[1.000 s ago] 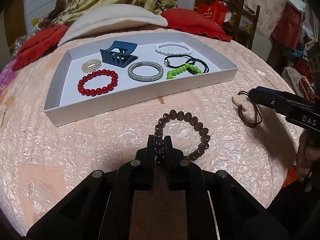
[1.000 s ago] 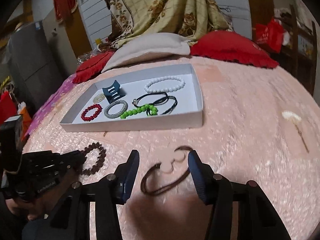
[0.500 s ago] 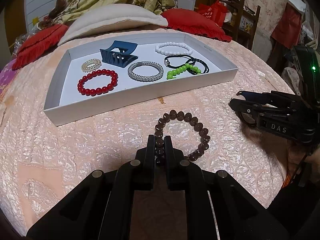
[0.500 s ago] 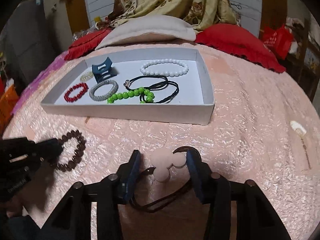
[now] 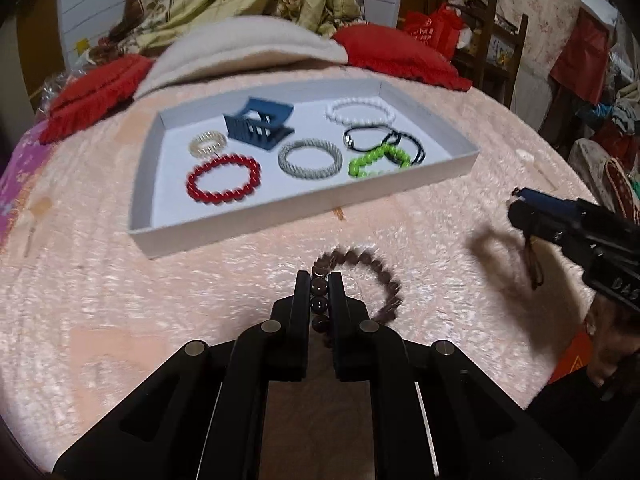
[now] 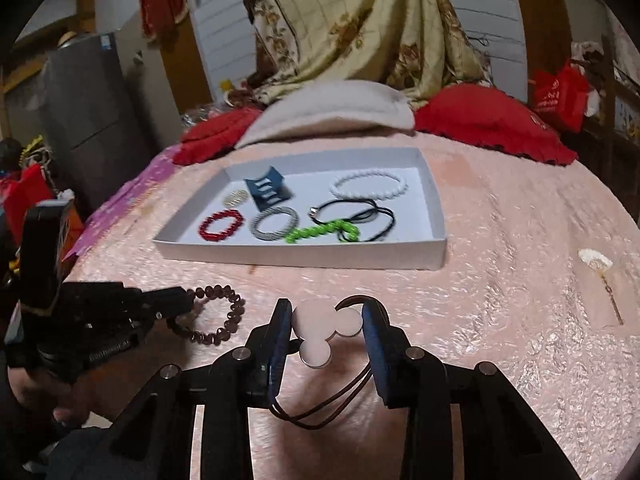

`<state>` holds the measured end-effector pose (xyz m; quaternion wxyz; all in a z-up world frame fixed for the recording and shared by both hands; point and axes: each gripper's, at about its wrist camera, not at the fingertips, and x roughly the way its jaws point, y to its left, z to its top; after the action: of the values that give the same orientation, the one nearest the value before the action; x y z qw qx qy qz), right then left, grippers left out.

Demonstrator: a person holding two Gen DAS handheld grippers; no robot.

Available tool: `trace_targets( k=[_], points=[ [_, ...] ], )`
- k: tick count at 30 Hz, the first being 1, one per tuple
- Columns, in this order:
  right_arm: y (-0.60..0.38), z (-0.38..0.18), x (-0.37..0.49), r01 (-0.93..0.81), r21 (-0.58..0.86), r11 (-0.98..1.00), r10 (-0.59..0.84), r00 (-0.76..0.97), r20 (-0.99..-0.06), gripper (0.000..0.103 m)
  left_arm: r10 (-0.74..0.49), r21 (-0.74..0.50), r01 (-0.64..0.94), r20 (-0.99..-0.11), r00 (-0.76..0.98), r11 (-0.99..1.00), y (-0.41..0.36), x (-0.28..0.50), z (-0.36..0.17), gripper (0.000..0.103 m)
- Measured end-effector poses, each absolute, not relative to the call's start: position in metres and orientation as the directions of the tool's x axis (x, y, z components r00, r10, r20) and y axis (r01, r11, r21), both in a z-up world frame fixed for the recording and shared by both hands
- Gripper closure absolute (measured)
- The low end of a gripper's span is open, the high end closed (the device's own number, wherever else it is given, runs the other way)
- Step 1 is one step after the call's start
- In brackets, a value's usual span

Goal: Organize jewelry
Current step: 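Grasp the black cord tie with pink charm with the right tool while the left holds the bracelet, then lift the brown bracelet and black cord tie over the tray with both tools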

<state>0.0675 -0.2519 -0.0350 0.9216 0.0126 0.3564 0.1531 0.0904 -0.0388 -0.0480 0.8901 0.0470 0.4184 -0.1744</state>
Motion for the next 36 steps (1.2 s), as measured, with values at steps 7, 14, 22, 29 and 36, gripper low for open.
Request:
trace_targets(
  k=[7, 14, 22, 29, 36],
  points=[
    [-0.247, -0.029, 0.057, -0.287, 0.134, 0.948, 0.306, 0.715, -0.629, 0.068, -0.289, -0.059, 0.359, -0.721, 0.630, 0.931, -0.041, 0.059, -0.014, 0.096],
    [-0.244, -0.025, 0.048, -0.295, 0.128, 0.947, 0.310, 0.726, -0.614, 0.068, -0.255, -0.029, 0.336, -0.713, 0.653, 0.942, -0.039, 0.053, 0.003, 0.096],
    [-0.239, -0.022, 0.045, -0.312, 0.120, 0.942, 0.319, 0.735, -0.598, 0.068, -0.185, -0.006, 0.269, -0.742, 0.645, 0.963, -0.030, 0.060, -0.004, 0.096],
    [-0.235, -0.023, 0.046, -0.315, 0.114, 0.942, 0.318, 0.734, -0.600, 0.068, -0.166, -0.008, 0.244, -0.754, 0.636, 0.970, -0.026, 0.067, -0.011, 0.096],
    [-0.231, -0.023, 0.048, -0.323, 0.110, 0.940, 0.322, 0.732, -0.600, 0.068, -0.158, -0.003, 0.239, -0.758, 0.633, 0.971, -0.027, 0.073, -0.013, 0.096]
  ],
)
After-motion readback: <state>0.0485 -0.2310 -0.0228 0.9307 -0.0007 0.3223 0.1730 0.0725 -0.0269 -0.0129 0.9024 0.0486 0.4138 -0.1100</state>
